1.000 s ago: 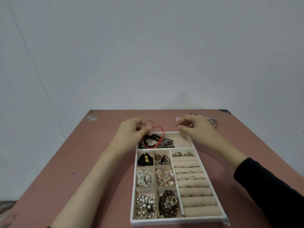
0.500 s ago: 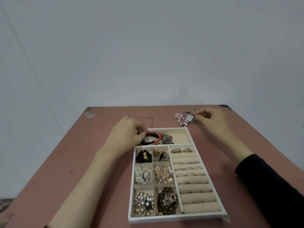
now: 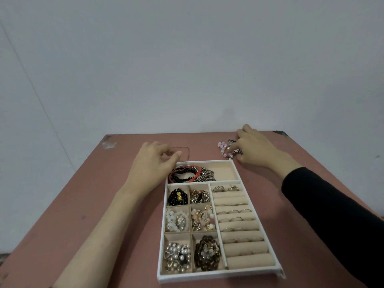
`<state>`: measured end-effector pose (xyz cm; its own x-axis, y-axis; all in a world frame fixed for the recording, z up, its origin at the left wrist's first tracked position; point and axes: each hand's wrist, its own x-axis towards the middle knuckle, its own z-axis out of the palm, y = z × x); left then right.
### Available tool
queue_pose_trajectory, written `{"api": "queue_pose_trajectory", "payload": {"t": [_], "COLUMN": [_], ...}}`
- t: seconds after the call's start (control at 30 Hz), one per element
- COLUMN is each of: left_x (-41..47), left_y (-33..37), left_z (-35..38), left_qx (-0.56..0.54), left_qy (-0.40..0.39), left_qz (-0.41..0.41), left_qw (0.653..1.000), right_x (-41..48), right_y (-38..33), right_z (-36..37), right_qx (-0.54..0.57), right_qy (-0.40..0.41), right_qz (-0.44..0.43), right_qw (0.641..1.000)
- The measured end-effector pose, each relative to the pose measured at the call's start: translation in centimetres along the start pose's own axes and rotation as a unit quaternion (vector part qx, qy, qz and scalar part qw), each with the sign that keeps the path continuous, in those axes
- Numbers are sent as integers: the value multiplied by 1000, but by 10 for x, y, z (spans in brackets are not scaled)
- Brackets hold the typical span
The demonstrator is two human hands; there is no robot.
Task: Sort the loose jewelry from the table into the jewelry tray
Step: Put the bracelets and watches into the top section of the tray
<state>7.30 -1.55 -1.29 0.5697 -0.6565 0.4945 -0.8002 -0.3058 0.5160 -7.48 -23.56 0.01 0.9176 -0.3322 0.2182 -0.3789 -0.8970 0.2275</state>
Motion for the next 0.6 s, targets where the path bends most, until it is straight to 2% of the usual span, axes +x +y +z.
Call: {"api": "queue_pose_trajectory", "payload": {"t": [0.2, 0.3, 0.4, 0.5, 0.6], "left_x": [4, 4, 4, 5, 5], "left_y": [-4, -6, -7, -8, -8], "left_z": [0, -1, 0, 1, 0], "left_qx": [-7, -6, -9, -12, -36], "left_qy": [37, 42, 45, 46, 46], "left_qz": [-12, -18, -23, -24, -32], "left_qw": [999, 999, 999, 999, 998], "right_x": [16, 22, 28, 35, 37], "right_y": [4, 4, 2, -2, -11], "right_z": [3, 1, -10, -27, -46], "right_qx": [-30, 105, 328, 419, 525], "right_qy": [-25, -21, 48, 101, 110], "right_qz": [-14, 27, 115, 167, 174], "right_qw": [999, 994, 937, 887, 826]}}
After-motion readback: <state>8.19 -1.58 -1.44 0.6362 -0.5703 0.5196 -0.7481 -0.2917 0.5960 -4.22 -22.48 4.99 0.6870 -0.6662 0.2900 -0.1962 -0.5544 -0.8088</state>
